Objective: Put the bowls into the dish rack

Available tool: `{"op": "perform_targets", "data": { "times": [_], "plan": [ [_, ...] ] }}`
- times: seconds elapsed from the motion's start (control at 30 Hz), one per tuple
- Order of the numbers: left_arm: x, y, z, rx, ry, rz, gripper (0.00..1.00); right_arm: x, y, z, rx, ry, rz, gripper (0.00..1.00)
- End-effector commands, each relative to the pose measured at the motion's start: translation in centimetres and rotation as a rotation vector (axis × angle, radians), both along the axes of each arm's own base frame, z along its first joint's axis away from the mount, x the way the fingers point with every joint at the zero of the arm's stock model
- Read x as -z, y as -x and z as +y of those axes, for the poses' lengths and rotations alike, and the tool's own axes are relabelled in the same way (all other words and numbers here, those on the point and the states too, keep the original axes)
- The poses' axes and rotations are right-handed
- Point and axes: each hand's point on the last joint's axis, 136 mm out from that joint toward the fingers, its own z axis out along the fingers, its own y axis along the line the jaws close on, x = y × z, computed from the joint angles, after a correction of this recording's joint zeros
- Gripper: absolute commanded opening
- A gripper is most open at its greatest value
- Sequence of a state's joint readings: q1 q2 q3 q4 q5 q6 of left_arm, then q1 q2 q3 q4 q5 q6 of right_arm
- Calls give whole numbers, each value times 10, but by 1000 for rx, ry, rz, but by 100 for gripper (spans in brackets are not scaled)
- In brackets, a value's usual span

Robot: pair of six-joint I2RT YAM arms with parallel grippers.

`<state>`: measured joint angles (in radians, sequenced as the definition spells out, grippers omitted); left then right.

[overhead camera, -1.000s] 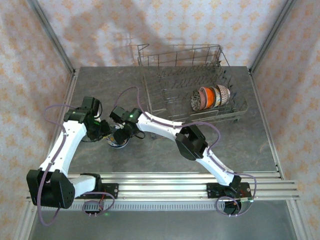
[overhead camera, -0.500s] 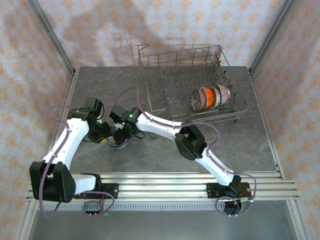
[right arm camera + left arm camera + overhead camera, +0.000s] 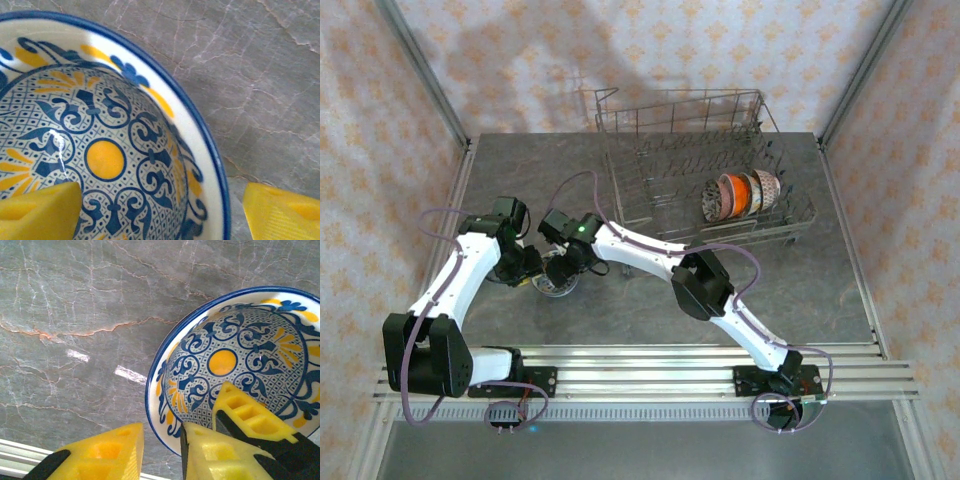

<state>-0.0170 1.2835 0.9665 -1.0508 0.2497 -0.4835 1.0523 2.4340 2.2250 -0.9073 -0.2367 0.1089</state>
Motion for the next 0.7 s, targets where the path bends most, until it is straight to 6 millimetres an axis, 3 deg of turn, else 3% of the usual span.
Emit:
{"op": "perform_targets", "data": {
  "times": [0.0, 0.17, 0.4, 0.67],
  "plan": [
    [4, 0, 7, 6, -34, 1, 29, -14, -17, -10, 55, 25, -54, 84],
    [3, -4, 7, -2, -32, -16, 30, -31, -34, -28, 150, 42, -87, 82],
    [9, -5, 7, -12, -33, -11, 28, -24, -33, -33, 143, 78, -72, 68],
    [29, -7, 7, -10, -28, 30, 13, -33, -31, -29, 127, 90, -107, 64]
  ]
}}
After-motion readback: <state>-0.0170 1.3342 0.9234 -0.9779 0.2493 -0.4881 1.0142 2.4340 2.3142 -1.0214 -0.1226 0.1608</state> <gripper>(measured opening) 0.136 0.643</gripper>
